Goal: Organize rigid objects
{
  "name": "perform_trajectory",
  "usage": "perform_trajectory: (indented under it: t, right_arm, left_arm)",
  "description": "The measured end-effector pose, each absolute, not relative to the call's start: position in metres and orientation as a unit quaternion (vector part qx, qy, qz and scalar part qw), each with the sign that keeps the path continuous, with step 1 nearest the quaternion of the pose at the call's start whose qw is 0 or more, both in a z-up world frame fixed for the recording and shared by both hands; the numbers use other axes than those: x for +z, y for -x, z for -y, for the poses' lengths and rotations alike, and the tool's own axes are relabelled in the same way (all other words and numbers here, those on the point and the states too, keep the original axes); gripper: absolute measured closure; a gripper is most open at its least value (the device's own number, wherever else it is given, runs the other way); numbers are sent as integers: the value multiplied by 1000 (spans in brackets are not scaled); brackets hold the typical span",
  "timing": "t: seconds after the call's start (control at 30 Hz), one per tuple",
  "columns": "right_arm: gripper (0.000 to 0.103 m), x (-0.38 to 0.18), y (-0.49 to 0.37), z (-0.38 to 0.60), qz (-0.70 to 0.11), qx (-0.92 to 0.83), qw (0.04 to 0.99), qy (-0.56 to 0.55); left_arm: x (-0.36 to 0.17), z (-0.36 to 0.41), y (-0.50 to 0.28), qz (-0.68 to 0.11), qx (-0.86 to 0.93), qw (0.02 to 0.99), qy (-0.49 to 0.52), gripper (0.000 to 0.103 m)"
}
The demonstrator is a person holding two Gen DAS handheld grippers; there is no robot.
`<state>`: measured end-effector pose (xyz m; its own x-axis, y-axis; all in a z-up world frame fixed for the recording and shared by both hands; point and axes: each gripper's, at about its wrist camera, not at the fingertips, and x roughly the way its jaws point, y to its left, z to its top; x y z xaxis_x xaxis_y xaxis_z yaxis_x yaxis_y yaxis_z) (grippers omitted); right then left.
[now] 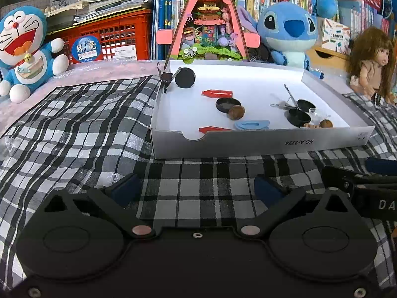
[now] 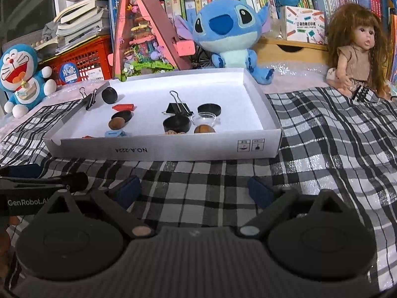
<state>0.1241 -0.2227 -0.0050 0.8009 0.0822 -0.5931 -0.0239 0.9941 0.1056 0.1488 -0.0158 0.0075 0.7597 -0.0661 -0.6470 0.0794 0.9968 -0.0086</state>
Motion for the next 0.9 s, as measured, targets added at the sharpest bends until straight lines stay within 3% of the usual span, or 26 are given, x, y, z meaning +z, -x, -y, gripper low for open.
perform_trajectory:
  t: [0.9]
  right_arm:
    - [0,-7,-129,211,-332,21,943,-13]
  left_arm:
    - [6,15,-150,-346,-27,938,-8,0]
